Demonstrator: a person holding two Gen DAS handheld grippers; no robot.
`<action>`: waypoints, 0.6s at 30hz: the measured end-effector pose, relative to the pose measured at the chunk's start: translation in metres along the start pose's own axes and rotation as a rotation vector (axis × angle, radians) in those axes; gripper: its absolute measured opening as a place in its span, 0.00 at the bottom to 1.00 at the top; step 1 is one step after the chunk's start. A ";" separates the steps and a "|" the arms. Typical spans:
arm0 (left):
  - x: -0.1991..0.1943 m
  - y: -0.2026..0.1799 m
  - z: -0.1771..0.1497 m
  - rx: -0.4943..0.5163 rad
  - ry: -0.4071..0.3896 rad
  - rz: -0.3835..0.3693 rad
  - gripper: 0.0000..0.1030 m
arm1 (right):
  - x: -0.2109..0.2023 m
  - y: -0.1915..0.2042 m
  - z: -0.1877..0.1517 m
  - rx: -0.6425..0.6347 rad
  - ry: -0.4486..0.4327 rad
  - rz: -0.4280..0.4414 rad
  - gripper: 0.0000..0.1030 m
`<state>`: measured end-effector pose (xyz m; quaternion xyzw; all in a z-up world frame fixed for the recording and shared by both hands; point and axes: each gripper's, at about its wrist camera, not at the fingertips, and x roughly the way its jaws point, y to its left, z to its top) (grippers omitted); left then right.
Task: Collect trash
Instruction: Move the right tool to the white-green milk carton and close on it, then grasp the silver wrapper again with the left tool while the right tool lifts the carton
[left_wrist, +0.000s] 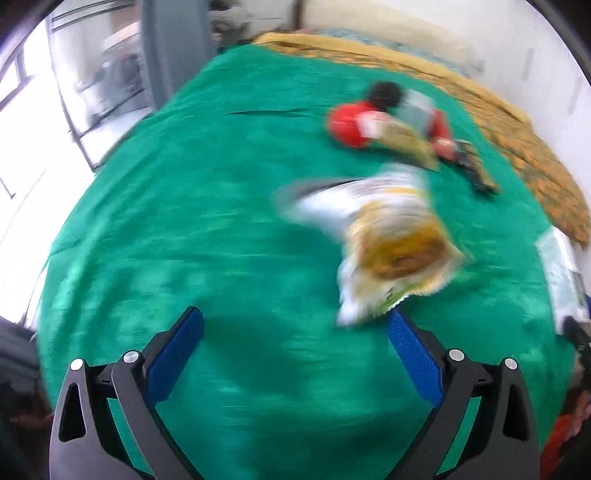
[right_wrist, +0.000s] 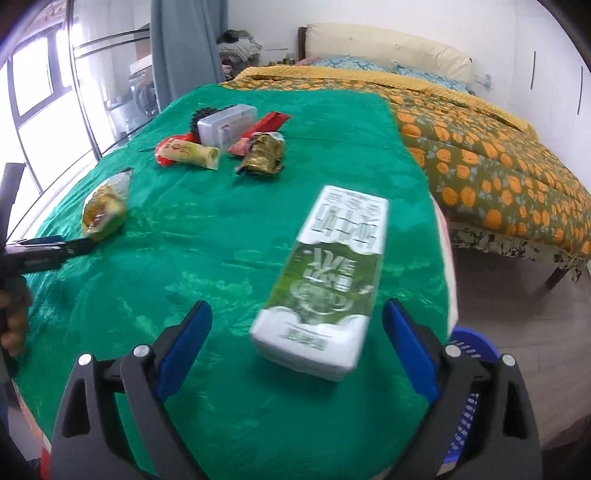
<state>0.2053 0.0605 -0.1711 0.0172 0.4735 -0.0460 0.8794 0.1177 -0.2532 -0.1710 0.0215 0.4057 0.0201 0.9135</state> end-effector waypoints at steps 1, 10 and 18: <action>-0.001 0.011 -0.001 -0.016 0.000 0.020 0.95 | -0.001 -0.004 0.000 0.006 0.003 -0.003 0.88; -0.029 0.006 0.007 0.013 -0.037 -0.259 0.95 | -0.024 -0.023 0.019 0.128 0.012 0.104 0.88; 0.005 -0.055 0.048 0.099 -0.003 -0.151 0.95 | 0.022 -0.020 0.046 0.138 0.213 -0.003 0.75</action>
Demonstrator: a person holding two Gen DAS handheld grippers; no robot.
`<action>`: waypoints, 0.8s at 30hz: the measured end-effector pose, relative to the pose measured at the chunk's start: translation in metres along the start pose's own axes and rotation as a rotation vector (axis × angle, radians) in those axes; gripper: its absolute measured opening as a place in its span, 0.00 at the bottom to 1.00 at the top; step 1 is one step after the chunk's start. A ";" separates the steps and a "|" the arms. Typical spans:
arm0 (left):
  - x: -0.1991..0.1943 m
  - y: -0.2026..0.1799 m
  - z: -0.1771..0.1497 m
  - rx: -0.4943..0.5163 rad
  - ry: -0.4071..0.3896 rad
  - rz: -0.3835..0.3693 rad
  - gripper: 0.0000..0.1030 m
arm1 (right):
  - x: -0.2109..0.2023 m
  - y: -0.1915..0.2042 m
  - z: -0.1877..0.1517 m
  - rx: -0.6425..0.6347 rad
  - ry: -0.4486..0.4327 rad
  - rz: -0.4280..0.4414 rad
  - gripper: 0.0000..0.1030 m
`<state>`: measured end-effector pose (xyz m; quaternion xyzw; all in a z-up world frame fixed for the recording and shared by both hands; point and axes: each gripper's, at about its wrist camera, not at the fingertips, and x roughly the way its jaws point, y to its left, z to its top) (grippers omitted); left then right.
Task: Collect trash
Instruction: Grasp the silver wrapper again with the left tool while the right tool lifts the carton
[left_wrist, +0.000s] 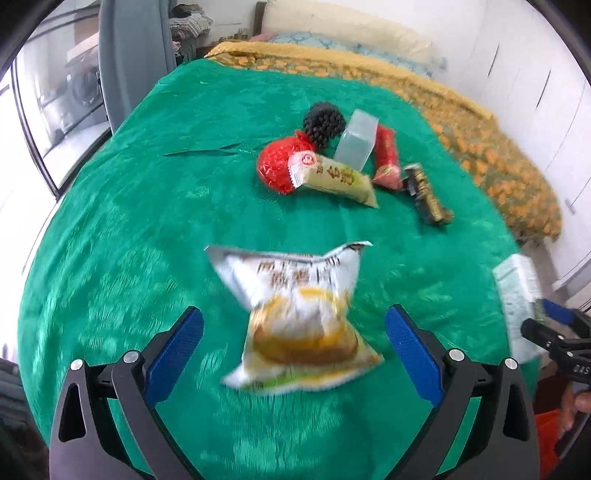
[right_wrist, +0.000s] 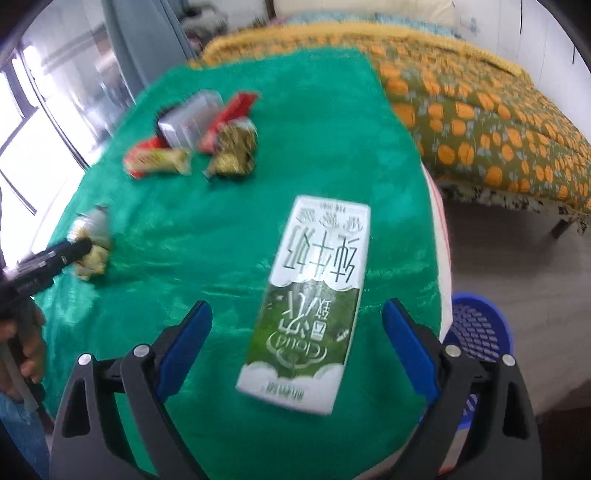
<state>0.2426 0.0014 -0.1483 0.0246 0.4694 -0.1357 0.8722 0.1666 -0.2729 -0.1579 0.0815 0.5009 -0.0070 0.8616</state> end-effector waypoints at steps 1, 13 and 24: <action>0.004 -0.001 0.002 0.006 0.009 0.025 0.95 | 0.002 -0.001 0.002 0.005 0.004 -0.023 0.65; -0.002 -0.005 -0.010 0.001 0.019 -0.048 0.36 | -0.038 -0.014 -0.018 -0.001 -0.115 0.148 0.52; -0.034 -0.135 -0.030 0.148 0.020 -0.278 0.36 | -0.074 -0.077 -0.031 0.057 -0.176 0.185 0.52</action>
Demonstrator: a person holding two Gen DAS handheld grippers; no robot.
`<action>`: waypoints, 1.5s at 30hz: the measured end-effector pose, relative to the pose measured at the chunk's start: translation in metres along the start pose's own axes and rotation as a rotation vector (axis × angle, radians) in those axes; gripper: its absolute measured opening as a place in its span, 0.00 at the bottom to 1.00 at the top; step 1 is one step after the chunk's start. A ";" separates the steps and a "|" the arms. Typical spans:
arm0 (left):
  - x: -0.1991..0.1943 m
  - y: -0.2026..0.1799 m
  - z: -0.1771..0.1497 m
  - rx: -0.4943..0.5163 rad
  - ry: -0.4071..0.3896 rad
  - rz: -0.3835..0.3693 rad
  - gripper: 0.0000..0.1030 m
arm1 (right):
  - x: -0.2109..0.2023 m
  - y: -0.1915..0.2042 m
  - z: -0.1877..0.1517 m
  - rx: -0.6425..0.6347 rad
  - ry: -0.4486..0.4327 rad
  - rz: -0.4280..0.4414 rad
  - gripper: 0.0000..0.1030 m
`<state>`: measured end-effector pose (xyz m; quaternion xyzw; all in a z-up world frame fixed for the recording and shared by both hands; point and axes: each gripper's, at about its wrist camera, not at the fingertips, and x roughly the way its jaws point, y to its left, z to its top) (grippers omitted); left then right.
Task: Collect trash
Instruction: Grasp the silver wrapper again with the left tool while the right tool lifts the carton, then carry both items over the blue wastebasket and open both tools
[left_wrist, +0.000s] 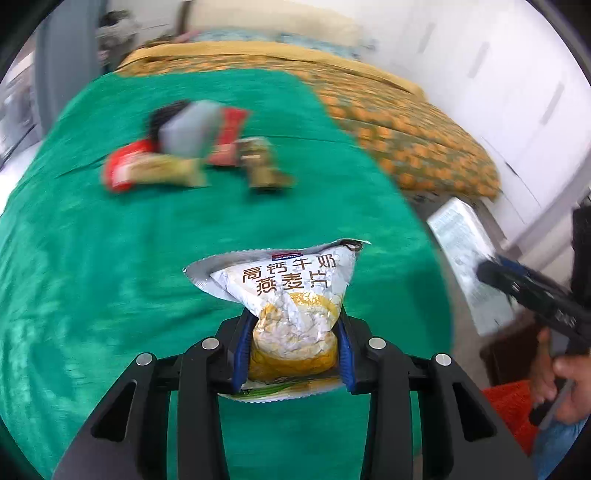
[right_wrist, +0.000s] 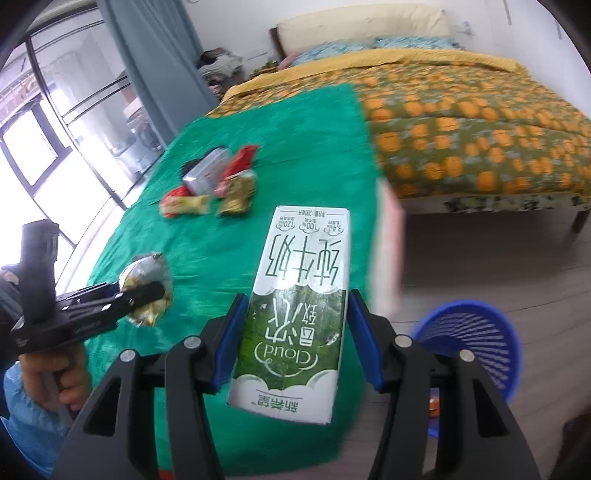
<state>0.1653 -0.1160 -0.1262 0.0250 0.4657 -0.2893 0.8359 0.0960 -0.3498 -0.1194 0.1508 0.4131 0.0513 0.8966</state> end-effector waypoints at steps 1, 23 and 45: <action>0.003 -0.011 0.001 0.013 0.004 -0.016 0.36 | -0.006 -0.011 0.000 0.000 -0.006 -0.021 0.52; 0.180 -0.242 0.003 0.215 0.222 -0.189 0.37 | -0.019 -0.225 -0.049 0.283 0.001 -0.267 0.52; 0.109 -0.231 0.013 0.266 0.018 -0.170 0.88 | -0.038 -0.213 -0.041 0.271 -0.107 -0.320 0.86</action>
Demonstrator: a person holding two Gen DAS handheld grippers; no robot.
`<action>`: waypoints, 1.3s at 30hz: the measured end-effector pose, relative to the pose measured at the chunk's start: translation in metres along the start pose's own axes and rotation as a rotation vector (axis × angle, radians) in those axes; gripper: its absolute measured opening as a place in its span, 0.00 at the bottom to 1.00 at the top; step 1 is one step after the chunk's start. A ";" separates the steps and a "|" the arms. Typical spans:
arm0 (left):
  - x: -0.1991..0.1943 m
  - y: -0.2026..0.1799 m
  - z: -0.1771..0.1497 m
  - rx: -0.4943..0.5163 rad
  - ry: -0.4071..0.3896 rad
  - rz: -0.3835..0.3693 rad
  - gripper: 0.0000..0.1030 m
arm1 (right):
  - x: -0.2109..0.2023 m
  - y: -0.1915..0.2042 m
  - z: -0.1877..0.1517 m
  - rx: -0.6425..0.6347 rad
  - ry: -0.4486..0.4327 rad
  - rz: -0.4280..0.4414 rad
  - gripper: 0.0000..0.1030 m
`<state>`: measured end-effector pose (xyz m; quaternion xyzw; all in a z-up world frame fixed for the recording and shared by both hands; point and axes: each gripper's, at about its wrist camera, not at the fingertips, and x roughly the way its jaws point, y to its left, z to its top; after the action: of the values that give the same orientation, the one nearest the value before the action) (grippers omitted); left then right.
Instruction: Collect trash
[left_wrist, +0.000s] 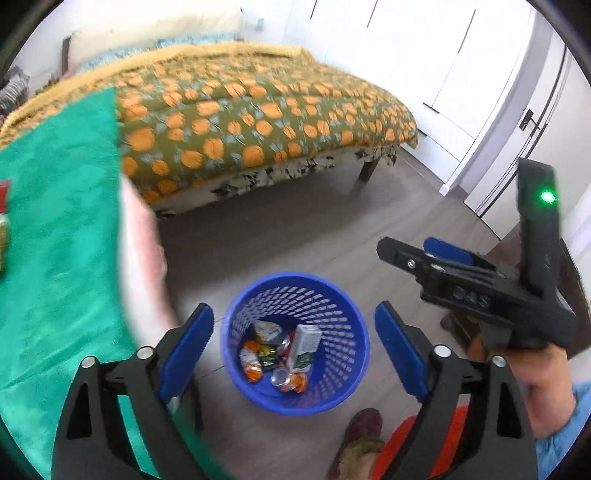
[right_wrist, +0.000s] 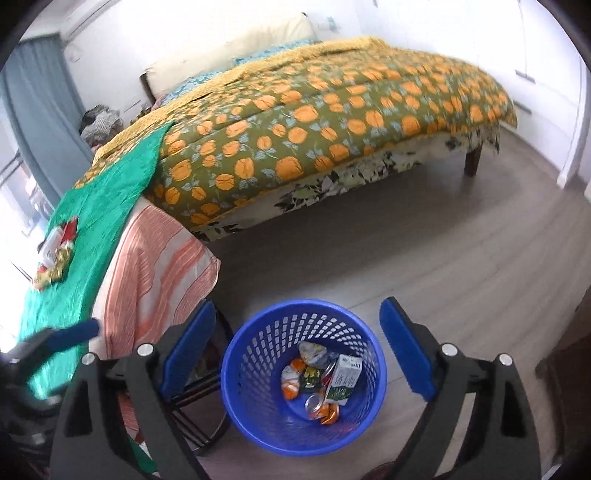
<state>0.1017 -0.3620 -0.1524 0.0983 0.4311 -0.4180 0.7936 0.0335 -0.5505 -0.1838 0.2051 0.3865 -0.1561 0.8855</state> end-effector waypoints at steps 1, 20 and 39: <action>-0.007 0.006 -0.006 0.000 -0.003 0.013 0.88 | -0.003 0.011 -0.002 -0.038 -0.014 -0.008 0.86; -0.144 0.261 -0.125 -0.303 0.021 0.475 0.91 | 0.000 0.276 -0.080 -0.569 0.000 0.203 0.87; -0.132 0.317 -0.105 -0.354 0.007 0.522 0.96 | 0.075 0.340 -0.053 -0.512 0.126 0.144 0.93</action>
<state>0.2387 -0.0307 -0.1798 0.0675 0.4600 -0.1184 0.8774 0.1977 -0.2394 -0.1901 0.0106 0.4522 0.0231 0.8915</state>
